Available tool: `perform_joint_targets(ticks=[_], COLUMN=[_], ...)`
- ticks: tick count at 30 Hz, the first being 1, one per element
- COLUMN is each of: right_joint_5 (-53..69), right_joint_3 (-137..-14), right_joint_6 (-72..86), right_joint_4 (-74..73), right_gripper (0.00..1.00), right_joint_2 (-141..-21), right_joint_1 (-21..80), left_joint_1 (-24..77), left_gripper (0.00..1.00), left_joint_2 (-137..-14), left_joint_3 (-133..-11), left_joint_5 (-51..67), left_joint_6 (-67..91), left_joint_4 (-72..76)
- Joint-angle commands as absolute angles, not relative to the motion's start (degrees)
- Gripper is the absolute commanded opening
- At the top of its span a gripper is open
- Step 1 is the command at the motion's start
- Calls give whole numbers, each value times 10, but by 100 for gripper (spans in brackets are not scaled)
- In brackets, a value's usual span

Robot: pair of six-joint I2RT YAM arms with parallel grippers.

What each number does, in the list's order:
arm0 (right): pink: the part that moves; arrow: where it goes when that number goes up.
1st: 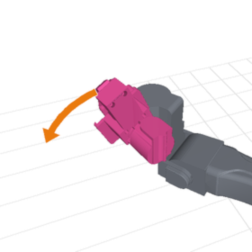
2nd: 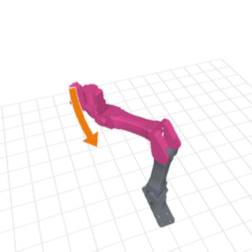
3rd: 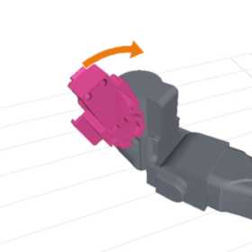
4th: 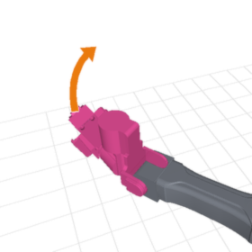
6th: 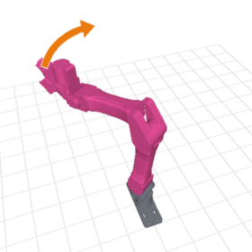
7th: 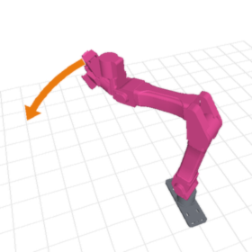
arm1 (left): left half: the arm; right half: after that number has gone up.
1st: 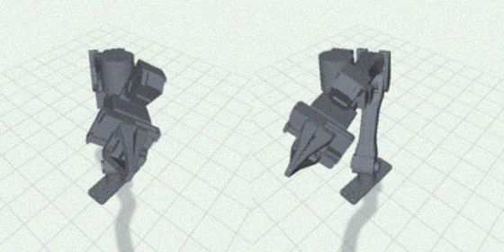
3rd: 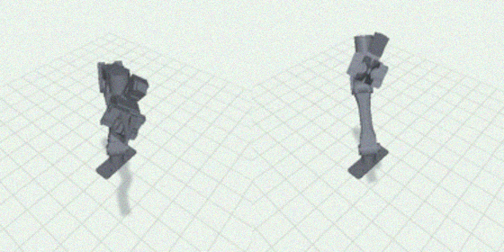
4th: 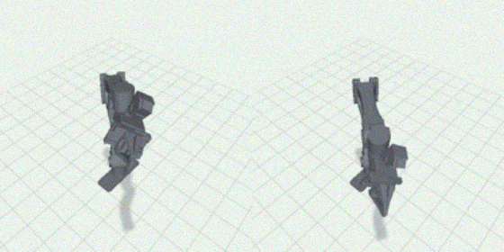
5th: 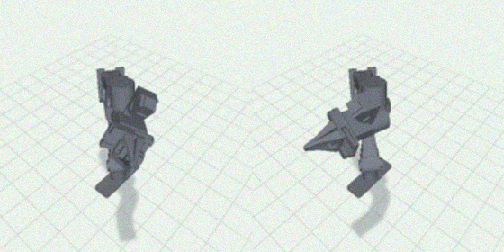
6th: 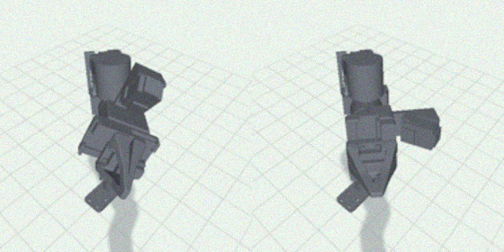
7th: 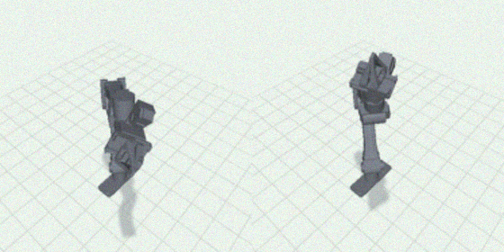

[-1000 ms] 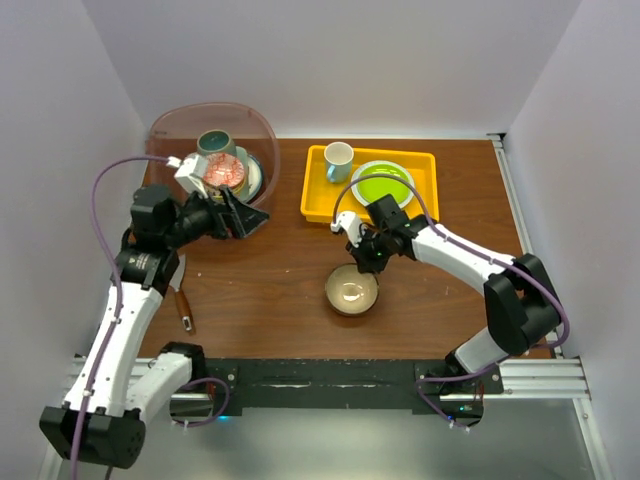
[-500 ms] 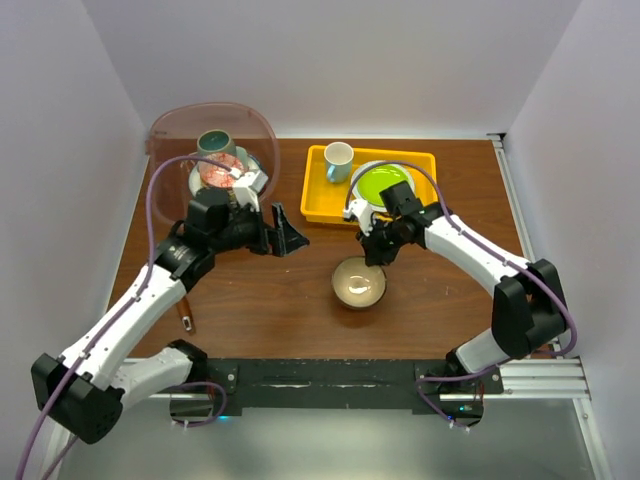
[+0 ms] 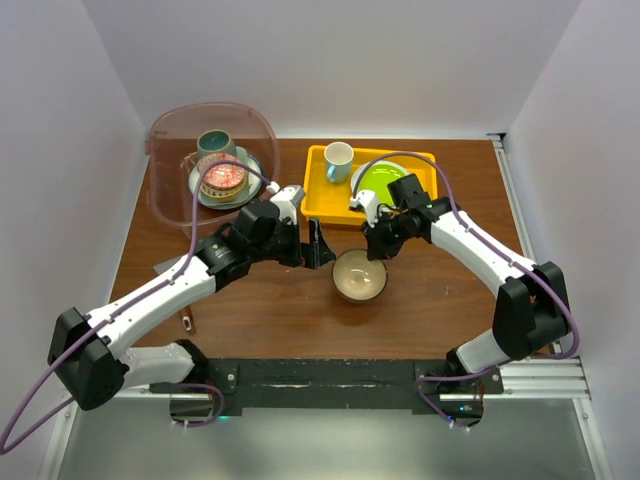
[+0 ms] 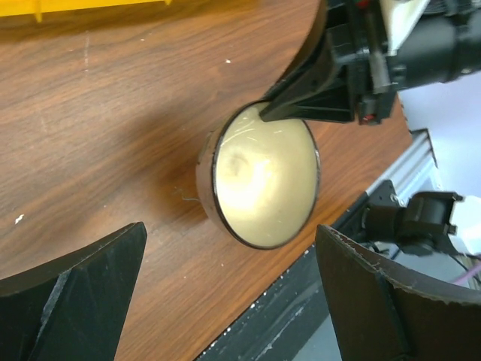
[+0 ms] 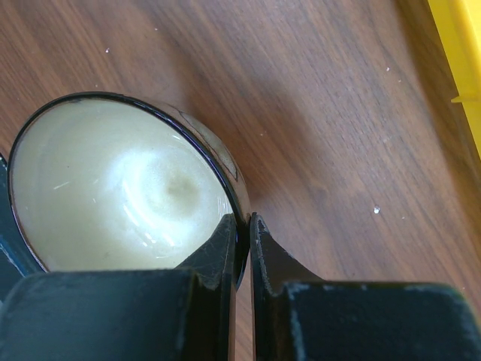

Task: Place the mixed dishes into the plastic bin
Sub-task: Pick up the bowl from the center of the board.

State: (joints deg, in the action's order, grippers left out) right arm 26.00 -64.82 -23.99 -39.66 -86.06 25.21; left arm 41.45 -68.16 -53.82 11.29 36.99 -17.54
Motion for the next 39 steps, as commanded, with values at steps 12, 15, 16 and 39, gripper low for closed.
perform_joint_targets(ticks=[12,15,16,39], right_joint_5=[316,316,316,323], right_joint_3=[-689,-689,-690,-686], right_joint_6=[-195,-192,-192,-185], right_joint_4=[-380,-379,-377,-373], right_gripper=[0,0,0,0], right_joint_2=[-832,-832,-832,-833], right_joint_1=[238,237,237,236], left_joint_1=[472,478,481,511], left_gripper=[100,100,100,100], left_joint_2=[-726,-735,-741,-794], left_joint_3=[-584,-591,-595,-645], left_joint_5=[2,-10,-16,-54], left_joint_6=[402,403,404,388], left_joint_4=[-175,-181,-184,-240])
